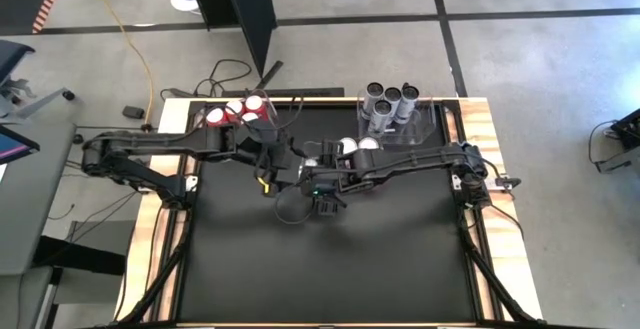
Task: Sort soda cans
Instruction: Adjust the pink-white soda can
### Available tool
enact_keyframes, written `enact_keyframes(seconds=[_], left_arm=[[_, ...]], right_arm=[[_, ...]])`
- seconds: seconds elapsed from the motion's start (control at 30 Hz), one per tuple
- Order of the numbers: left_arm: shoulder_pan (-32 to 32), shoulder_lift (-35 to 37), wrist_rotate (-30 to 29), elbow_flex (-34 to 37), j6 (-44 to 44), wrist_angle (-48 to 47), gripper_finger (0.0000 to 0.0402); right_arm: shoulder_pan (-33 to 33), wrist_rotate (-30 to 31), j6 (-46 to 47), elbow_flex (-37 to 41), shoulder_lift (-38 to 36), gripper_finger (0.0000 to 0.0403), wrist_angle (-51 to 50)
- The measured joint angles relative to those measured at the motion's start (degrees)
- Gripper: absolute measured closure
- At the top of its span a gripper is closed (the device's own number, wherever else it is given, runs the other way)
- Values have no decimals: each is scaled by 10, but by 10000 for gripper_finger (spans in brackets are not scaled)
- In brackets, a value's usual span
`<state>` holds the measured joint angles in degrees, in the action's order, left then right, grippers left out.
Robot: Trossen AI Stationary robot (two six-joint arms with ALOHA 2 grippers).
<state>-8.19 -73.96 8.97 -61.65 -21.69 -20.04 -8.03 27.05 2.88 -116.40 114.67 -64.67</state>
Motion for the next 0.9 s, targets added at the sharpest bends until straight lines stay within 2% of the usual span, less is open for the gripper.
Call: enact_keyframes(seconds=[0.4,0.5,0.63,0.83,0.9], left_arm=[[-1,-35,-5,2,19,56,27],[-2,-49,-1,0,20,76,48],[-2,-61,-2,0,16,74,98],[-2,-61,-6,0,8,73,100],[-3,-55,-15,0,2,62,100]], right_arm=[[0,0,-17,0,0,172,31],[0,0,-25,1,0,172,26],[-1,2,-16,2,1,172,22],[0,2,-16,2,1,172,22],[-1,7,-16,2,1,155,25]])
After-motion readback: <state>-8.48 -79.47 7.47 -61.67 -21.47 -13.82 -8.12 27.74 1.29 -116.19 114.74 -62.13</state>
